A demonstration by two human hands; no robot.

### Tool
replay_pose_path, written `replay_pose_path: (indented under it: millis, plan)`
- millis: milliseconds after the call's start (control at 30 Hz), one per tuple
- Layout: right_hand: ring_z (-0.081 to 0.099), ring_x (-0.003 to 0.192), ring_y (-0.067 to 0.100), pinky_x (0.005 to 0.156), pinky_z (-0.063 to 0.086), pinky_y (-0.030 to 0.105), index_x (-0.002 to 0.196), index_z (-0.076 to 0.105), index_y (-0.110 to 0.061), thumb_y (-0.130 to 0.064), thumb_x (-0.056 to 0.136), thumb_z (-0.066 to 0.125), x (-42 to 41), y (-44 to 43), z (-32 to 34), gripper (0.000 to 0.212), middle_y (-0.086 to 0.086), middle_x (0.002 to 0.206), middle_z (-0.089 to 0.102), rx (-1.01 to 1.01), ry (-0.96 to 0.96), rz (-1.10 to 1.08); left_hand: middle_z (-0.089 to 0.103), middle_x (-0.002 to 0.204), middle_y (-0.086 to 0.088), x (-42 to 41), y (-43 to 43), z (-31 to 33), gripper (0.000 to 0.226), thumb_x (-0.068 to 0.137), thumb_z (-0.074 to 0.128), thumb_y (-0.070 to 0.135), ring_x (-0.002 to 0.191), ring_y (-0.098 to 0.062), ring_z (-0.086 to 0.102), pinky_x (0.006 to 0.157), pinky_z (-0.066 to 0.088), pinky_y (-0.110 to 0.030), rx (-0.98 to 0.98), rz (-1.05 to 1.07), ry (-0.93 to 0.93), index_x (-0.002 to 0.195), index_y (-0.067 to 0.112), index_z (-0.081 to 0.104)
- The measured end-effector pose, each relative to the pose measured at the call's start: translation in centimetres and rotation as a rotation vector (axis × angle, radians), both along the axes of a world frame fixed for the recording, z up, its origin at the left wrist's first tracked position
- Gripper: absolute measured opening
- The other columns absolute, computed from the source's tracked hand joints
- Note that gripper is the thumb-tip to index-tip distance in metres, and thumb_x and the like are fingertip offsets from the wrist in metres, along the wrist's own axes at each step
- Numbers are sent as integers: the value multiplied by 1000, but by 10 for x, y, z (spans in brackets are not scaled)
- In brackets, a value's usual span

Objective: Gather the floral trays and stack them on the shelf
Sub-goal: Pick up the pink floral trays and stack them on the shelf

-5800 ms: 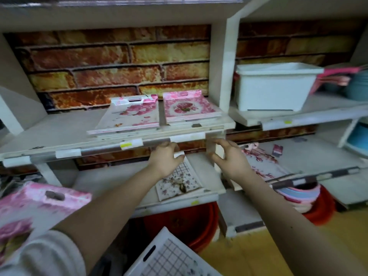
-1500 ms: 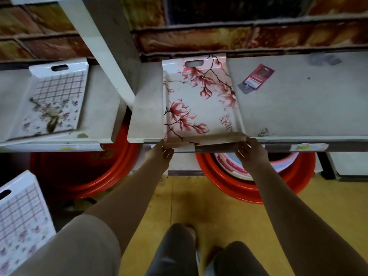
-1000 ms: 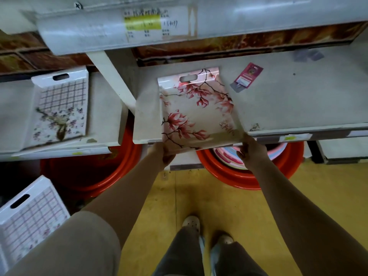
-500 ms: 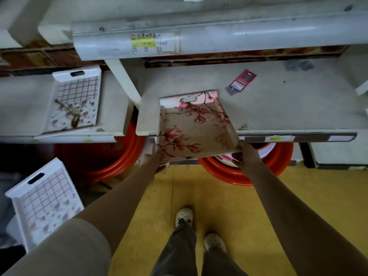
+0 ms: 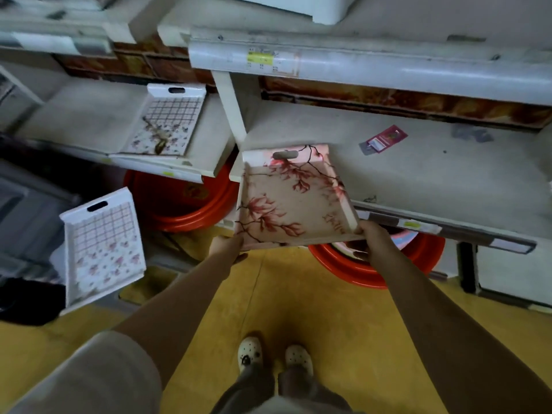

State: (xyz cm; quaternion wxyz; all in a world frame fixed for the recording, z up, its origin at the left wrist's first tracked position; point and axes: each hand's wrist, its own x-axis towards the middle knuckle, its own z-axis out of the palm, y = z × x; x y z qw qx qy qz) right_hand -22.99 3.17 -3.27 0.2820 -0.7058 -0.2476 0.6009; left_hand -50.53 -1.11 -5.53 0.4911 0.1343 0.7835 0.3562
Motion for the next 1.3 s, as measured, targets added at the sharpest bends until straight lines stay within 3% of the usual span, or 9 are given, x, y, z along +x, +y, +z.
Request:
replay_pose_path:
  millis: [233, 400, 500, 633, 800, 900, 1033, 1200, 1300]
  plan:
    - [62, 68, 30, 65, 49, 37, 67, 56, -10, -25, 86, 51, -37, 5, 11, 25, 18, 79, 65, 33, -270, 96, 52, 81, -8, -25, -23, 18, 15, 88, 59, 14, 73, -22, 56, 36, 45, -20, 46, 72, 71, 92, 1, 54]
    - [52, 52, 22, 45, 33, 30, 98, 64, 4, -19, 88, 45, -92, -1, 20, 31, 17, 78, 65, 101, -266, 258, 54, 74, -8, -73, -59, 35, 14, 87, 60, 16, 60, -19, 56, 32, 43, -16, 86, 187, 107, 83, 4, 55]
    - [60, 61, 23, 47, 36, 28, 100, 64, 1, -15, 88, 45, -128, -10, 26, 28, 11, 70, 66, 150, -280, 290, 52, 64, -7, -100, -82, 44, 18, 86, 60, 21, 51, -19, 55, 42, 40, -22, 87, 232, 119, 81, 4, 55]
    - [49, 48, 15, 36, 33, 18, 95, 67, -3, -10, 88, 46, -180, -31, 40, 23, 1, 55, 52, 219, -331, 322, 52, 70, -11, -141, -124, 54, 32, 85, 60, 23, 74, -28, 56, 74, 55, -49, 108, 263, 150, 102, -4, 59]
    - [55, 58, 21, 51, 40, 22, 98, 68, 1, -14, 85, 49, -248, -63, 61, 27, 4, 66, 57, 295, -370, 376, 53, 67, -6, -192, -173, 75, 14, 88, 56, 15, 56, -17, 52, 37, 45, -19, 192, 353, 133, 75, 9, 55]
    - [59, 66, 24, 56, 46, 27, 100, 65, 1, -12, 83, 48, -288, -87, 72, 27, 9, 78, 62, 328, -334, 389, 57, 81, -3, -228, -202, 90, 2, 90, 55, 12, 69, -13, 56, 42, 49, -19, 280, 411, 99, 89, 10, 55]
    - [61, 68, 27, 54, 47, 28, 93, 63, -3, -12, 82, 49, -336, -115, 87, 20, 9, 77, 61, 368, -310, 378, 58, 90, -4, -270, -233, 107, 24, 90, 56, 11, 71, -12, 56, 49, 48, -19, 350, 462, 92, 113, 4, 55]
    - [56, 63, 24, 51, 43, 26, 77, 53, -7, -11, 83, 48, -393, -152, 109, 10, 11, 79, 58, 414, -316, 394, 55, 98, -14, -327, -276, 127, 12, 87, 61, 11, 81, -24, 58, 39, 49, -19, 365, 535, 100, 90, 3, 53]
    - [60, 72, 29, 56, 50, 33, 86, 60, -5, -11, 83, 47, -420, -172, 122, 16, 8, 77, 57, 443, -296, 391, 56, 92, -13, -354, -296, 137, 10, 84, 64, 10, 64, -20, 57, 47, 48, -22, 381, 547, 119, 81, 6, 56]
